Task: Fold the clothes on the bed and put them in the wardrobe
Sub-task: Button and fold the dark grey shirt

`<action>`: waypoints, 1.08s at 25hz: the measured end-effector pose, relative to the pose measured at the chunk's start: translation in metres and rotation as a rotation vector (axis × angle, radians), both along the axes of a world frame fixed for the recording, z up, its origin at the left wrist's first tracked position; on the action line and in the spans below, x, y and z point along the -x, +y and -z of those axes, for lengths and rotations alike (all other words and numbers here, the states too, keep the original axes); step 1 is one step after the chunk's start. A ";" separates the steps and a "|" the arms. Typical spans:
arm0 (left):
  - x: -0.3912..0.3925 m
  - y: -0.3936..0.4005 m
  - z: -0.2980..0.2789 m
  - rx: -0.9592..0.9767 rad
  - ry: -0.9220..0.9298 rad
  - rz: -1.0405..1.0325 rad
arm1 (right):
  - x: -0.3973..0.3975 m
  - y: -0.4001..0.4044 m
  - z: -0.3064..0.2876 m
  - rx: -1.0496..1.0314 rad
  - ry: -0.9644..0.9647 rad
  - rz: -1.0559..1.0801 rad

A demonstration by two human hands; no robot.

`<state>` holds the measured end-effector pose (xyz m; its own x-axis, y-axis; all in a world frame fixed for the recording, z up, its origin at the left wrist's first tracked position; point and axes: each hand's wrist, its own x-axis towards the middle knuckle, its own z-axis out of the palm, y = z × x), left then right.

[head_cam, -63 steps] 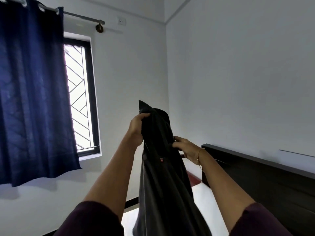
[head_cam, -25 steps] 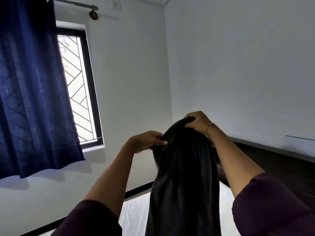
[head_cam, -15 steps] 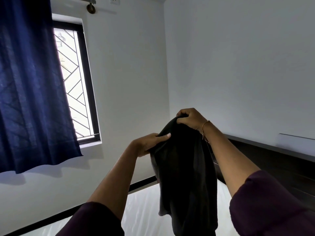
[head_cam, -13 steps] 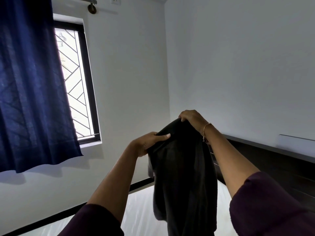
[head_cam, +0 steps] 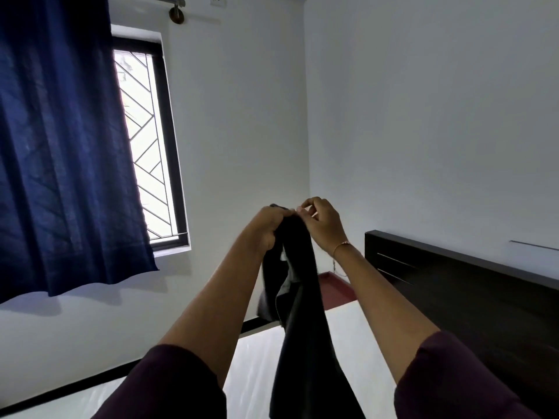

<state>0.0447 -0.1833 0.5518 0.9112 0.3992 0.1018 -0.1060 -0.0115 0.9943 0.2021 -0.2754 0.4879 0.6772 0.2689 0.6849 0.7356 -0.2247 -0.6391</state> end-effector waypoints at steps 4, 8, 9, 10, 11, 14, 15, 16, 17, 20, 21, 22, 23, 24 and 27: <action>0.015 -0.004 -0.019 0.002 -0.072 0.047 | 0.023 0.013 0.012 0.131 -0.019 -0.109; 0.023 0.002 -0.008 -0.195 -0.161 -0.161 | 0.024 0.015 0.008 0.164 0.003 -0.017; 0.023 0.011 0.001 -0.344 -0.182 -0.259 | 0.023 0.016 0.004 0.122 0.011 0.005; 0.023 0.025 0.014 -0.583 -0.215 -0.366 | 0.022 0.017 -0.001 0.079 0.023 0.019; 0.024 0.042 0.028 -0.906 -0.248 -0.480 | 0.021 0.019 -0.007 0.041 0.033 0.031; 0.025 0.094 0.084 -1.469 -0.287 -0.698 | 0.013 0.026 -0.023 -0.079 0.087 0.038; 0.025 0.104 0.102 -1.374 -0.225 -0.670 | 0.011 0.028 -0.029 -0.095 0.105 0.022; 0.026 0.107 0.116 -1.180 -0.141 -0.567 | 0.009 0.029 -0.033 -0.098 0.107 0.003; 0.028 0.102 0.127 -0.913 -0.021 -0.378 | 0.010 0.031 -0.036 -0.091 0.103 -0.013; 0.030 0.079 0.151 -0.265 0.189 0.041 | 0.008 0.036 -0.038 -0.066 0.097 -0.024; 0.031 0.074 0.155 -0.150 0.159 0.039 | 0.005 0.032 -0.035 -0.048 0.100 -0.003; 0.032 0.072 0.157 -0.061 0.107 0.017 | 0.000 0.024 -0.030 -0.016 0.103 0.032; 0.033 0.073 0.157 -0.004 0.060 -0.019 | -0.006 0.014 -0.024 0.033 0.104 0.080; 0.037 0.075 0.155 0.022 0.032 -0.043 | -0.015 0.000 -0.015 0.094 0.107 0.136; 0.049 0.093 0.147 -0.093 0.022 0.012 | -0.043 -0.037 0.016 0.317 0.114 0.303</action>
